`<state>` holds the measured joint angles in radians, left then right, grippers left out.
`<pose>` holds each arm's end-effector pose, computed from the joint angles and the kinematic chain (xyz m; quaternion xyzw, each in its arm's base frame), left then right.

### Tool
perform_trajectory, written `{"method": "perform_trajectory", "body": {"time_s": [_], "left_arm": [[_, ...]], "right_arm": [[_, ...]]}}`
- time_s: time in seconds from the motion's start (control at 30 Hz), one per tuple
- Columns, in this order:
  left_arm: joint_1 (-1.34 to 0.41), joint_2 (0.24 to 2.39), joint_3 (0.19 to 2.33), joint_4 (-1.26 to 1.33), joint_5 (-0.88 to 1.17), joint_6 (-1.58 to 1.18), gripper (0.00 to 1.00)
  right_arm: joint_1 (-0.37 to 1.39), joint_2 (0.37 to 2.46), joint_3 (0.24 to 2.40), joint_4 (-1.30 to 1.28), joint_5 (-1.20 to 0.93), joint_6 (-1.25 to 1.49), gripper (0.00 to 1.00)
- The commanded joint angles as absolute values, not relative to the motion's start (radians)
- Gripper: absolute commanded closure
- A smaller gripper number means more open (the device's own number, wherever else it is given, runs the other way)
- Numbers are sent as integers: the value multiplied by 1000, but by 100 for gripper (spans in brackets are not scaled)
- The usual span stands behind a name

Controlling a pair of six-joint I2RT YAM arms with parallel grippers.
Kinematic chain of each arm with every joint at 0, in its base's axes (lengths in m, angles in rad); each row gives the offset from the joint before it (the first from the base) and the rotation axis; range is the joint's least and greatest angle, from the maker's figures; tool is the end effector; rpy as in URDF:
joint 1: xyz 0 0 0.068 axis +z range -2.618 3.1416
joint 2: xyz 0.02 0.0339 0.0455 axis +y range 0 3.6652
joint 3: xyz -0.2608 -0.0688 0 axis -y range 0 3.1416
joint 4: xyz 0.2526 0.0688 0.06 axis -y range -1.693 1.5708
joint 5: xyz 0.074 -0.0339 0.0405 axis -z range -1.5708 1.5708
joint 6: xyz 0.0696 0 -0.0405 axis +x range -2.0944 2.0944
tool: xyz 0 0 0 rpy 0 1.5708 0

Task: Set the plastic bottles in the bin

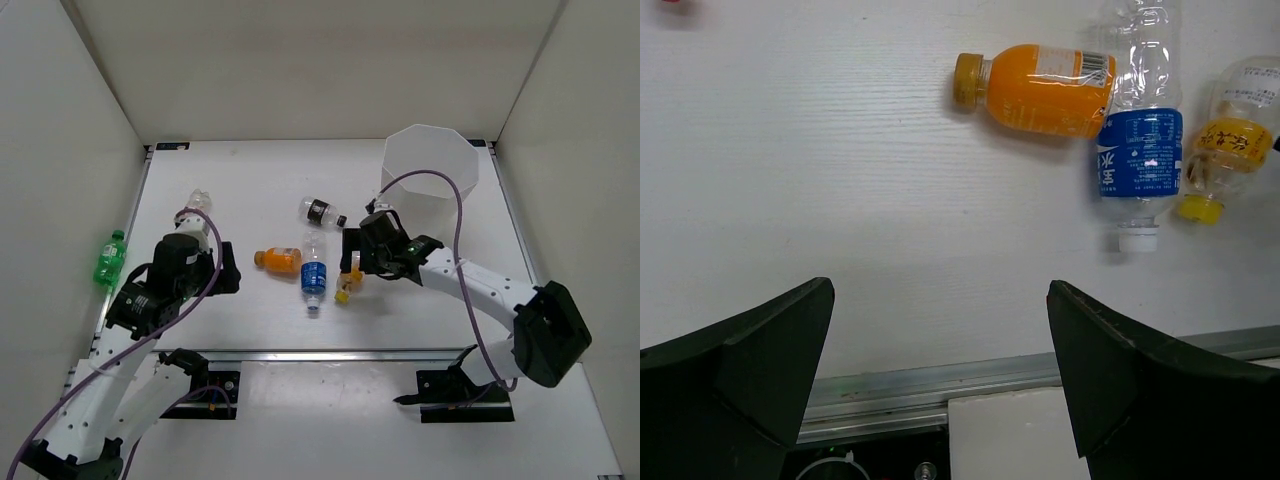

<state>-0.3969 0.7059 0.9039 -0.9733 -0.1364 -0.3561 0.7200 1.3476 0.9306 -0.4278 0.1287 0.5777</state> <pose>0.1507 -0.0529 0.2911 -0.0076 0.9201 -0.0837 0.3825 0.2408 0.1993 0.2134 -0.0435 0.9322 0.1662 0.3187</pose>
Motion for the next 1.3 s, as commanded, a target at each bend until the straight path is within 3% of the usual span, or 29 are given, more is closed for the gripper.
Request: {"method": "perform_trajectory", "body": {"time_s": [0.0,0.3,0.37,0.47,0.53,0.7,0.9,1.03,1.13,1.27], "left_arm": [[-399,687,905,-983,-112,-356,1],[-394,672,871,-1005,-61,-385,2],[-402,666,882,-1017,-67,-390,1],[-399,667,896,-1029,-75,-385,1],[-399,672,900,-1025,-78,-379,2],[-402,699,888,-996,-60,-376,1],[-382,739,876,-925,-54,-391,1],[-371,778,870,-884,-63,-399,1],[-357,805,867,-868,-84,-403,2],[-307,842,876,-858,-146,-400,1]], "right_arm": [[726,1410,945,-365,232,692,4],[787,1658,992,-275,362,818,8],[793,1690,982,-275,365,834,20],[822,1680,983,-279,387,851,51],[862,1639,992,-308,457,835,61],[914,1527,1080,-396,522,697,68],[887,1353,1209,-402,253,422,73],[888,1328,1440,-518,348,272,76],[713,1331,1593,-590,325,210,77],[468,1335,1640,-528,164,164,79]]}}
